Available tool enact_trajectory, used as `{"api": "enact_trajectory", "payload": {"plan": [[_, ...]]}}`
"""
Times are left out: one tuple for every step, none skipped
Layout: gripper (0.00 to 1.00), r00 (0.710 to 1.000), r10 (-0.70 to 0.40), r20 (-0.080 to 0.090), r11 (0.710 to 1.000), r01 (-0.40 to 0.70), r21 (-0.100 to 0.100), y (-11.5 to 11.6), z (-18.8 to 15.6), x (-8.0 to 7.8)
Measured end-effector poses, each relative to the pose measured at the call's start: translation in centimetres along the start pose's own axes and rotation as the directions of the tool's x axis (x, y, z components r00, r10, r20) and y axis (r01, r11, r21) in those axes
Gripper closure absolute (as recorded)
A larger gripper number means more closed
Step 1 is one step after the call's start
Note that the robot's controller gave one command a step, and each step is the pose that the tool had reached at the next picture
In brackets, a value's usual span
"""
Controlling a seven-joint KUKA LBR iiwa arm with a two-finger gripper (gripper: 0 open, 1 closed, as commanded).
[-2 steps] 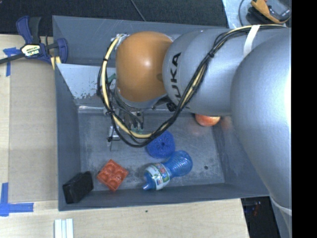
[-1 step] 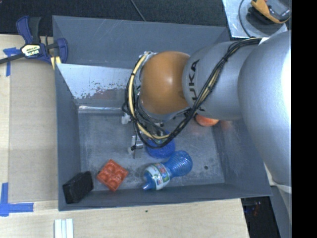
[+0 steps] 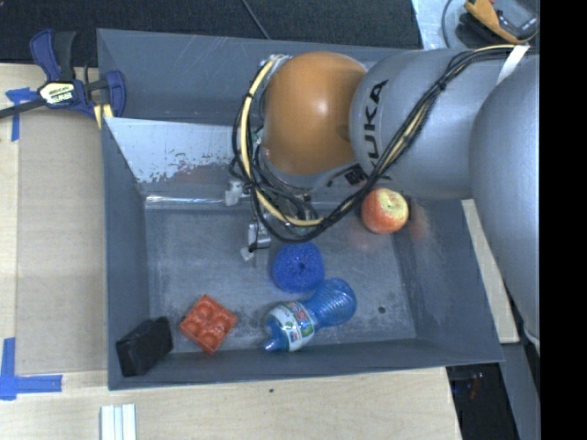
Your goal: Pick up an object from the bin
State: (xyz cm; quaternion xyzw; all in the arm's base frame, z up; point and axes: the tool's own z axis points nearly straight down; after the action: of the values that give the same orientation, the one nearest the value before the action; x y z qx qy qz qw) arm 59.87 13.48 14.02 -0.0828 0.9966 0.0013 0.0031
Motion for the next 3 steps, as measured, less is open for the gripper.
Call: {"api": "enact_trajectory", "payload": {"plan": [[0.0, 0.999, 0.054, 0.003, 0.999, -0.054, 0.003, -5.7, 3.3, 3.3], [0.0, 0.997, 0.08, 0.002, 0.997, -0.08, 0.0, -10.8, 7.4, 5.0], [0.0, 0.995, 0.097, -0.005, 0.995, -0.097, 0.003, -9.4, 1.8, 4.2]]}}
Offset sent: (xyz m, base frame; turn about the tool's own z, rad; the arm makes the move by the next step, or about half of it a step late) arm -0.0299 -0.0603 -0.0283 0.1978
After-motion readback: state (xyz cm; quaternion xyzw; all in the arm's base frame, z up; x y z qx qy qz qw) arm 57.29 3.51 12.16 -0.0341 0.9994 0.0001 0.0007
